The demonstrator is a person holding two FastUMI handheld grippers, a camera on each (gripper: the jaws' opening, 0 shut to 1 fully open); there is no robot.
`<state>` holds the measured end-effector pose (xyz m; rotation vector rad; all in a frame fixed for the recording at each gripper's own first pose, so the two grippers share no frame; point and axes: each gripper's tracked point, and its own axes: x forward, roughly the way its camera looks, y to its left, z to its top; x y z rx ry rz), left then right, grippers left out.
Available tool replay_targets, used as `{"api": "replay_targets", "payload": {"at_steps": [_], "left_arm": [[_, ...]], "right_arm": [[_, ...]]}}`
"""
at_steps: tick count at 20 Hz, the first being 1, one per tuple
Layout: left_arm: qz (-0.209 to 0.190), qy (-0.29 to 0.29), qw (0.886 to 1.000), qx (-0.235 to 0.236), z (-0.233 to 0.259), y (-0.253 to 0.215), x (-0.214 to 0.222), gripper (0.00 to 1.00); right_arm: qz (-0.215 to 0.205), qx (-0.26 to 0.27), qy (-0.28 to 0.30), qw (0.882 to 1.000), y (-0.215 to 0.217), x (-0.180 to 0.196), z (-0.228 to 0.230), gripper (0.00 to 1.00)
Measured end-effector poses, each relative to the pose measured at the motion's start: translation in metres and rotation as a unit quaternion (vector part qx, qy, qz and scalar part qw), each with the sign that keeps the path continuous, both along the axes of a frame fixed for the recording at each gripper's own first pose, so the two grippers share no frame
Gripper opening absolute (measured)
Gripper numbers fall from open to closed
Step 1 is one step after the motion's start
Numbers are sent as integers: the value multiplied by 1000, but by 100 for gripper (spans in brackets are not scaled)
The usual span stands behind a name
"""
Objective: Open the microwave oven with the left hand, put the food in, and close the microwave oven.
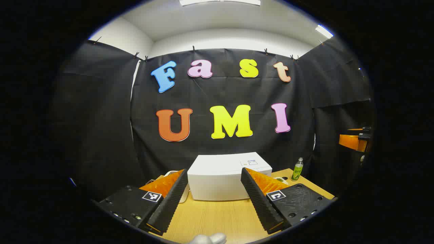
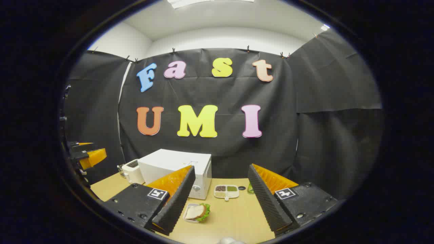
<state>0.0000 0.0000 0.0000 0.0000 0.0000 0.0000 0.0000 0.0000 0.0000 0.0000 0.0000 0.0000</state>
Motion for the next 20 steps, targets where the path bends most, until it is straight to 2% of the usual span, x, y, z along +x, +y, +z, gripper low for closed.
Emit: {"api": "replay_targets", "payload": {"at_steps": [8,9,10,11,13,14,15,16,17,19,20], "left_arm": [[3,-2,1000,1,4,-3,7,96],[2,0,1000,3,2,-4,9,96],[1,2,1000,3,1,-6,11,96],[0,4,1000,4,0,-7,12,96],[-2,3,1000,5,-4,-12,19,96],[-2,5,1000,4,-8,-15,25,96],[-6,8,1000,4,-15,-19,31,100],[-9,9,1000,2,-22,-25,39,96],[-15,6,1000,2,-28,-32,48,96],[-26,10,1000,-2,-48,-46,70,96],[-33,13,999,-5,-62,-55,82,100]], "right_arm": [[5,-7,5,1000,-4,4,-2,92],[5,-7,5,1000,-5,4,-2,100],[5,-6,6,1000,-6,5,-3,100],[3,-6,7,1000,-8,5,-3,92],[0,-6,9,1000,-12,7,-3,92],[-1,-5,10,1000,-13,8,-3,100],[-2,-5,13,1000,-16,7,-3,92],[-4,-5,15,1000,-19,7,-2,100],[-6,-6,17,1000,-21,7,-3,92],[-12,-9,21,1000,-26,4,-3,92],[-15,-12,23,1000,-29,3,-3,100]]}}
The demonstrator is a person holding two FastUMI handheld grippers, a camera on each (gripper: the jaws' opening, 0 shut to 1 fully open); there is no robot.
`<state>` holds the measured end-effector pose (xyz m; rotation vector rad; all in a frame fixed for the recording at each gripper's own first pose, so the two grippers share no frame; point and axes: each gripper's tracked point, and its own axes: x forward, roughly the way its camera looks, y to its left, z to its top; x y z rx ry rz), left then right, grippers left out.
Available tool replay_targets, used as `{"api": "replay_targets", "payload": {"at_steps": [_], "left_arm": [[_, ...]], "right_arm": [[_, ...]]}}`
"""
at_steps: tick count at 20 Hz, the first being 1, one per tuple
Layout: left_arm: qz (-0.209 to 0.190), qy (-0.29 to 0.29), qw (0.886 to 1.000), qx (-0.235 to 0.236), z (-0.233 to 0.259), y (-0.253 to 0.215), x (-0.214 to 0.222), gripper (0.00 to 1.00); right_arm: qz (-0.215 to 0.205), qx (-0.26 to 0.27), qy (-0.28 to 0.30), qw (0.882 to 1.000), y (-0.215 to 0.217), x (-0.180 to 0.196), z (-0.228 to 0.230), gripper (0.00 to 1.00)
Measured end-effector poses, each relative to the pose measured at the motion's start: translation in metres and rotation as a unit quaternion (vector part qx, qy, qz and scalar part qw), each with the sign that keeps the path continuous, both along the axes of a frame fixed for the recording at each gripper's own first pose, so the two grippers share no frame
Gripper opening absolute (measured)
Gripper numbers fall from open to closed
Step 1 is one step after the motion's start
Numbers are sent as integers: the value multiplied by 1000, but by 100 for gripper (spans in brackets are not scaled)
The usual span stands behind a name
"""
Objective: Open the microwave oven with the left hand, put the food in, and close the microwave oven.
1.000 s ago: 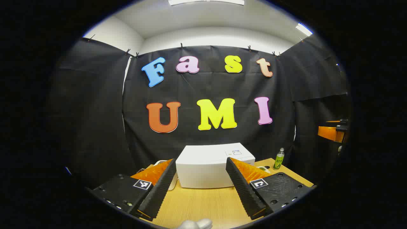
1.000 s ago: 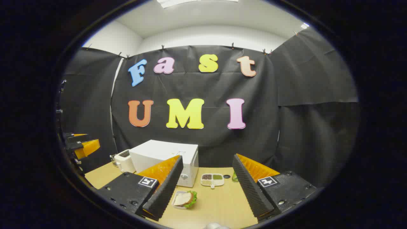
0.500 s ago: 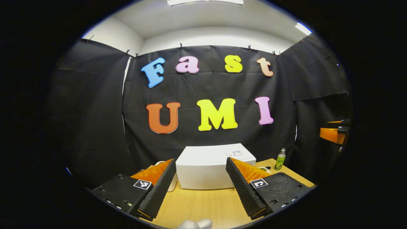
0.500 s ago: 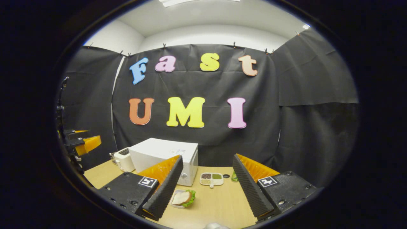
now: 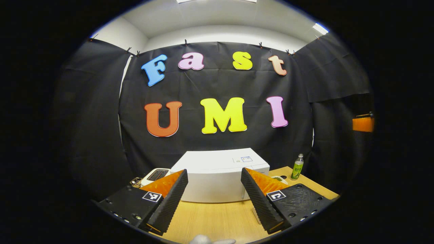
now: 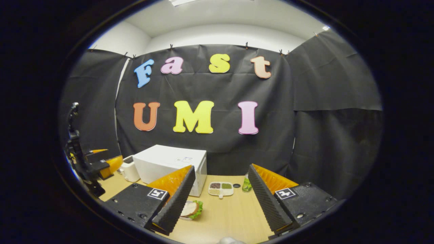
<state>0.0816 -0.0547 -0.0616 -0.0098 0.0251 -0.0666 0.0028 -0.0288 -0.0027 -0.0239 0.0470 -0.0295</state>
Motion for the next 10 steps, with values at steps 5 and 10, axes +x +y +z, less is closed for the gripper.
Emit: {"api": "replay_targets", "payload": {"at_steps": [5,10], "left_arm": [[-24,44,999,5,-63,-44,58,96],[-42,82,996,13,-126,-85,119,96]], "right_arm": [[-11,19,-10,1000,-10,-9,2,92],[-45,-4,27,999,-30,-10,-13,92]]}}
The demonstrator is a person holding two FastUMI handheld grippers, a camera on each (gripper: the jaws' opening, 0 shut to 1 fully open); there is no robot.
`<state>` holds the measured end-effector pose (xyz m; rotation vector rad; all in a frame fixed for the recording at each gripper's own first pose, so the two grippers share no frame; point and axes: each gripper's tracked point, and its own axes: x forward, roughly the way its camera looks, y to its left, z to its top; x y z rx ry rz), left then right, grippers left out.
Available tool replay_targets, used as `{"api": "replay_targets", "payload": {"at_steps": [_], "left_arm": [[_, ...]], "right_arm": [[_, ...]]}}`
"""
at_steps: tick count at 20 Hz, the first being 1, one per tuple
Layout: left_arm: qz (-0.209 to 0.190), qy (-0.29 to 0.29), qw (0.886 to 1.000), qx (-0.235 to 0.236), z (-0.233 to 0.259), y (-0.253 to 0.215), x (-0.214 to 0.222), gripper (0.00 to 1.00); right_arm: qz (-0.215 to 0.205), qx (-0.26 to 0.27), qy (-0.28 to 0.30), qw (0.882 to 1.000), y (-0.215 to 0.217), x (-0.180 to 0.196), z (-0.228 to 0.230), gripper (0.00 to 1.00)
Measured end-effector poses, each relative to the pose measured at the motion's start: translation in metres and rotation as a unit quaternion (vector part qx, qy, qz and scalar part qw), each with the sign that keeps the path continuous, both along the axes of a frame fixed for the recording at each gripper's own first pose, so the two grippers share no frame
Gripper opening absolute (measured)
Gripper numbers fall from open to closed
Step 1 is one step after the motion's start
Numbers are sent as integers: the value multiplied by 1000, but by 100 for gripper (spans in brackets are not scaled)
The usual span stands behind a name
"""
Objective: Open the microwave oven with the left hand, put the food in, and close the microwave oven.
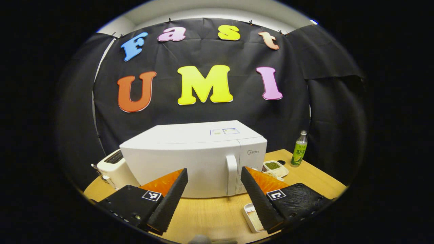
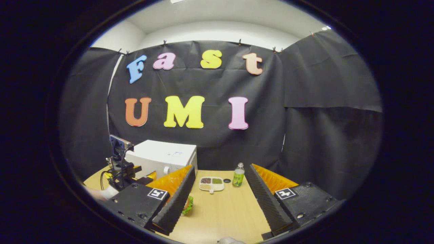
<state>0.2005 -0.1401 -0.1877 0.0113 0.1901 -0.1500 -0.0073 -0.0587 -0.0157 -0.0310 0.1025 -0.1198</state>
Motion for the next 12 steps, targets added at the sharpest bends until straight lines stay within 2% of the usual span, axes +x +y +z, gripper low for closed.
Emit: {"api": "replay_targets", "payload": {"at_steps": [1,2,3,4,5,7,8,9,10,11,12], "left_arm": [[-2,8,1000,0,-12,-7,12,89],[-5,13,1000,0,-22,-14,22,95],[2,13,1000,5,-28,-16,31,92],[1,11,1000,6,-34,-20,40,77],[-1,11,1000,8,-40,-26,48,83],[0,6,1000,14,-45,-30,61,74],[1,3,1000,11,-45,-30,65,80],[-5,2,1000,3,-45,-35,67,70],[-8,3,1000,0,-44,-37,68,69],[-15,5,1000,-3,-44,-38,67,58],[-22,7,1000,-7,-45,-42,69,45]], "right_arm": [[-6,-2,6,1000,-4,2,-2,92],[-12,-6,15,1000,-8,4,-6,100],[-15,-6,21,1000,-10,6,-11,92],[-17,-5,27,999,-12,8,-13,92],[-19,-3,30,999,-12,10,-16,92],[-20,-5,39,999,-13,14,-23,92],[-20,-9,42,999,-11,16,-24,92],[-17,-11,45,999,-10,19,-25,92],[-15,-14,45,999,-8,21,-24,92],[-13,-16,44,999,-7,23,-23,100],[-11,-16,41,999,-6,25,-21,100]]}}
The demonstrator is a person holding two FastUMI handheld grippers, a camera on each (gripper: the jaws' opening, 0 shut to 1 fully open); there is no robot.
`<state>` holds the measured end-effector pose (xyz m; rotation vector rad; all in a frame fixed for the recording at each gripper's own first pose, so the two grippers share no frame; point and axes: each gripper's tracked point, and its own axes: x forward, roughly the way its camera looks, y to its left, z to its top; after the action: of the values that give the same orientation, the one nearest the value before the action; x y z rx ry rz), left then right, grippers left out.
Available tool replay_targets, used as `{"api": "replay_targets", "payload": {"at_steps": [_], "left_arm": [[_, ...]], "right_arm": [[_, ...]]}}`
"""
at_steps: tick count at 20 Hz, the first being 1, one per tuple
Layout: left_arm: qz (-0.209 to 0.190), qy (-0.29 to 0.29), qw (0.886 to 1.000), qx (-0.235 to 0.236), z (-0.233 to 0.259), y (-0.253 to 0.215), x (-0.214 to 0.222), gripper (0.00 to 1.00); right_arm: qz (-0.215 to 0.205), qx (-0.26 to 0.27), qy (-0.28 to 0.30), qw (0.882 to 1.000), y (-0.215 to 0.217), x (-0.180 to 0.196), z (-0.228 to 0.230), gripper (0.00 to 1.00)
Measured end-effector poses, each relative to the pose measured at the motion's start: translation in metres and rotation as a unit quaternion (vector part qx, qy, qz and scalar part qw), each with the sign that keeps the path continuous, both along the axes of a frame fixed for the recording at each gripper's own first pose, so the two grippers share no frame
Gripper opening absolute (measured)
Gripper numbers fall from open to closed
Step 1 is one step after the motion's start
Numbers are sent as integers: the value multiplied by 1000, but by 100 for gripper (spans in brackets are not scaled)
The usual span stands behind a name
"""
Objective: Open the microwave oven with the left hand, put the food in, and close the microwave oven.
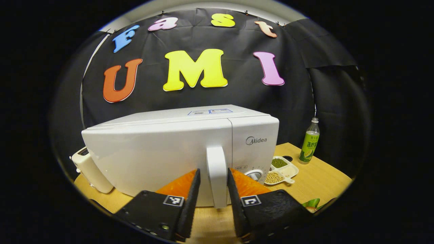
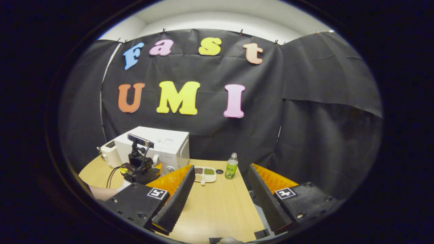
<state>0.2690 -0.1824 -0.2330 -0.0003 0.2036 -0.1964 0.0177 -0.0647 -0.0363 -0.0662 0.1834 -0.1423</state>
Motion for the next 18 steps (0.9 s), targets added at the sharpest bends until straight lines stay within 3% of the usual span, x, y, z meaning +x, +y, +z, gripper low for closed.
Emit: {"api": "replay_targets", "payload": {"at_steps": [1,4,5,8,9,10,11,13,14,15,18], "left_arm": [[1,1,1000,2,2,0,-3,31],[3,6,1000,-7,0,1,0,24],[4,13,1000,-22,-2,1,2,20],[-1,25,999,-42,-1,0,-2,11],[-4,27,999,-43,0,0,-3,7],[-8,31,998,-47,0,0,-4,0],[-11,36,998,-50,-2,0,-7,7],[-19,32,998,-44,-5,3,-27,7],[-28,14,999,-38,1,7,-38,7],[-35,20,998,-38,-2,11,-50,7],[-52,19,998,-36,-4,25,-86,7]], "right_arm": [[3,0,-2,1000,3,2,1,100],[15,3,-3,1000,12,8,3,100],[20,3,-1,1000,15,10,1,92],[31,3,-6,1000,24,10,5,92],[34,2,-7,999,27,10,5,100],[37,0,-7,999,30,9,6,92],[39,-3,-7,999,31,9,5,92],[46,-6,-8,999,36,9,5,92],[49,-6,-10,999,38,8,7,100],[54,-6,-13,998,41,9,7,92],[71,-4,-13,997,52,9,4,92]]}}
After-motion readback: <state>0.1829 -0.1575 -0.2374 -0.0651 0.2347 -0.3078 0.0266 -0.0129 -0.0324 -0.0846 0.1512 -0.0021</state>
